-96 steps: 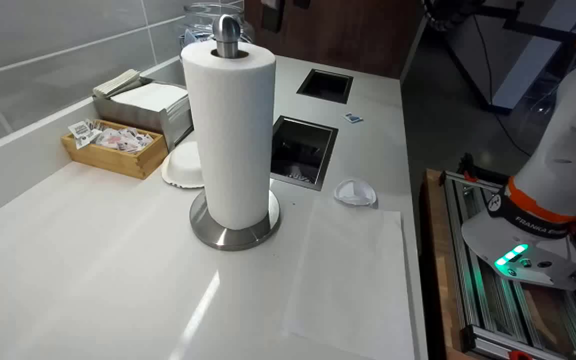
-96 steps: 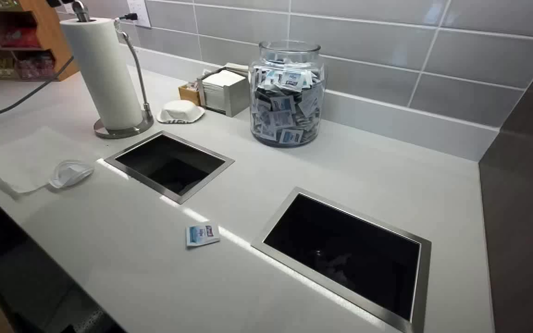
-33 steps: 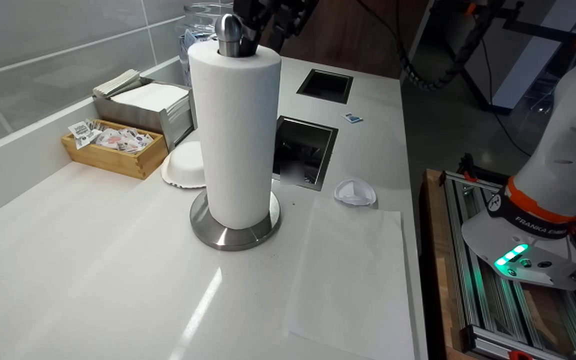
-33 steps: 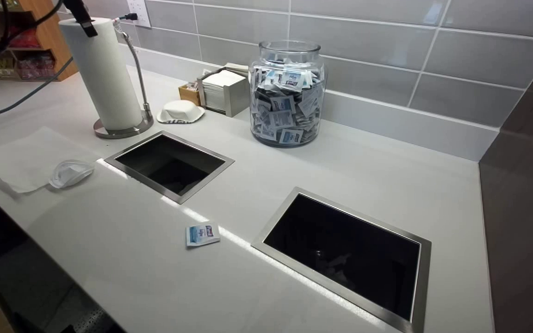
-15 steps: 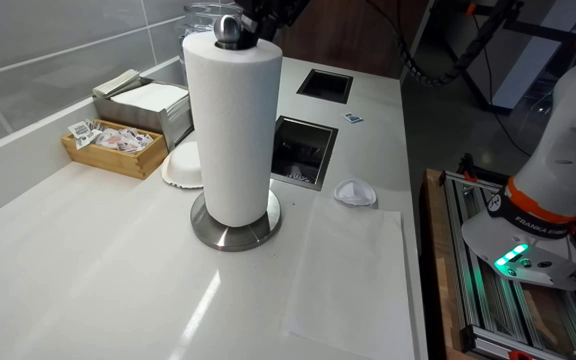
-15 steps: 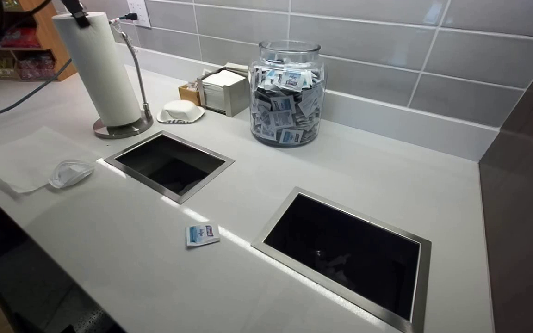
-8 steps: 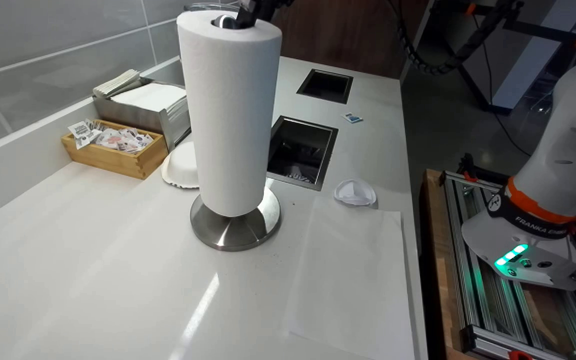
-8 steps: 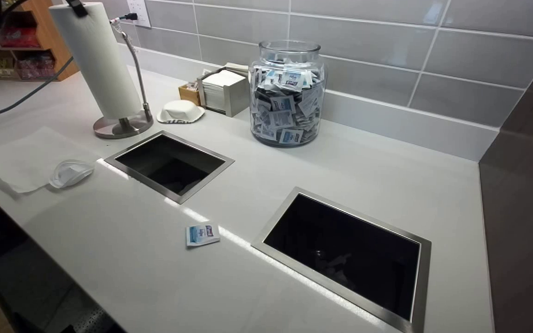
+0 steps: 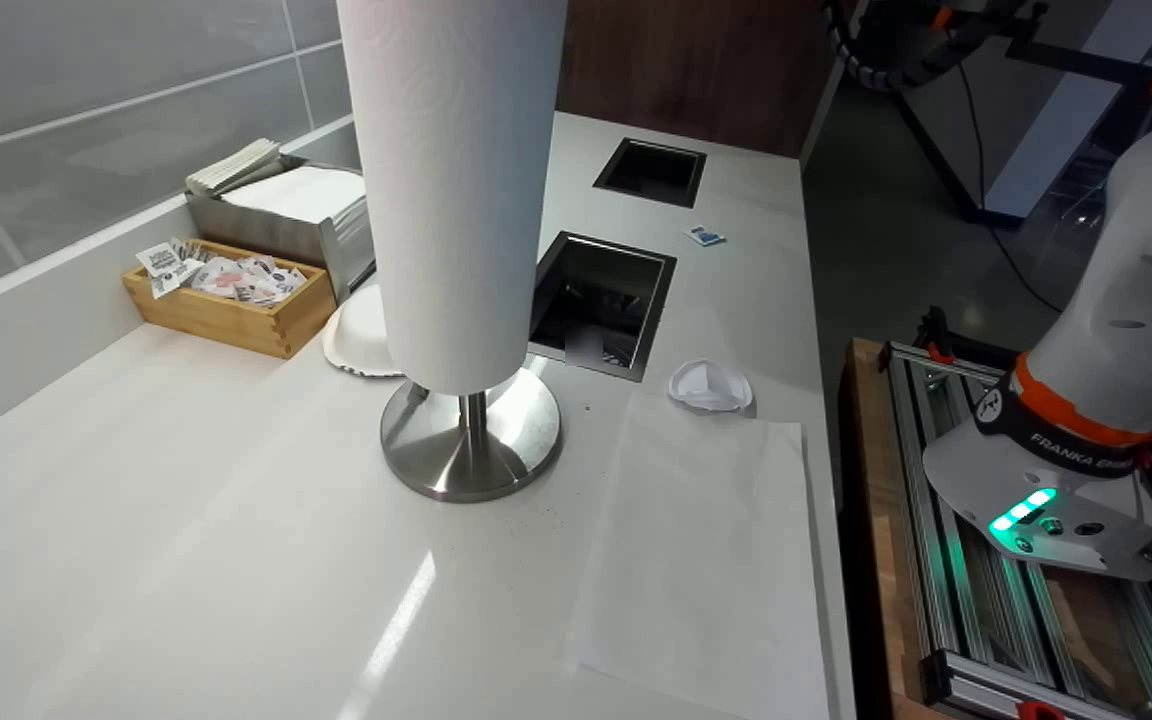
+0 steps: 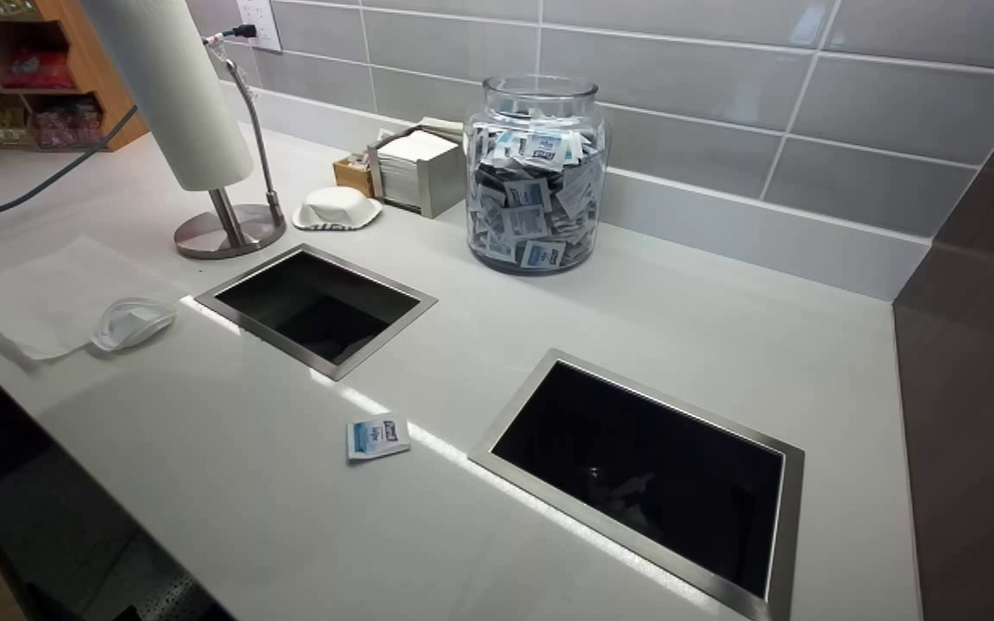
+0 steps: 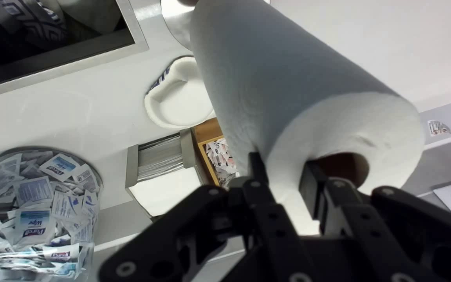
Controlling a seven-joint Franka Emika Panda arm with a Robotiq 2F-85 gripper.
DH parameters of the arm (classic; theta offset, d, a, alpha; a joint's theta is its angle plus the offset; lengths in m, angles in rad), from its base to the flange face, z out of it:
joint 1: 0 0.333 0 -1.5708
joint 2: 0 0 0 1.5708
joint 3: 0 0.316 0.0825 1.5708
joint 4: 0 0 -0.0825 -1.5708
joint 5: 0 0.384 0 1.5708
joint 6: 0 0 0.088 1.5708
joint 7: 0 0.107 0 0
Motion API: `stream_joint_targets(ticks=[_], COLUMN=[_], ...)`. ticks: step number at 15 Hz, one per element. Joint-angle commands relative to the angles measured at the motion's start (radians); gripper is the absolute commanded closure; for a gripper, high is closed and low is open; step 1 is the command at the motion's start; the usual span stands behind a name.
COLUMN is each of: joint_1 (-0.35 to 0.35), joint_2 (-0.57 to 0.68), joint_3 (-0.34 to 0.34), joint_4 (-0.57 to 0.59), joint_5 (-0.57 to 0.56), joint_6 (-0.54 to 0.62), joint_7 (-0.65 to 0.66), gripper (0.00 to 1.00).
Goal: Remove the paper towel roll from the silver stand.
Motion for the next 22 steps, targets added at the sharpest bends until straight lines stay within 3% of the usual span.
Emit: stream_joint_targets(ticks=[1, 10, 18, 22], joint_1=[-0.011, -0.019, -0.027, -0.025], joint_2=[-0.012, -0.011, -0.011, -0.015], joint_3=[0.028, 0.091, 0.092, 0.132], joint_4=[0.075, 0.254, 0.318, 0.368], joint_5=[-0.041, -0.141, -0.168, -0.23], joint_6=[-0.073, -0.235, -0.296, -0.339], joint_7=[0.042, 0.163, 0.244, 0.283], gripper=[0.93, 0.93, 0.93, 0.93])
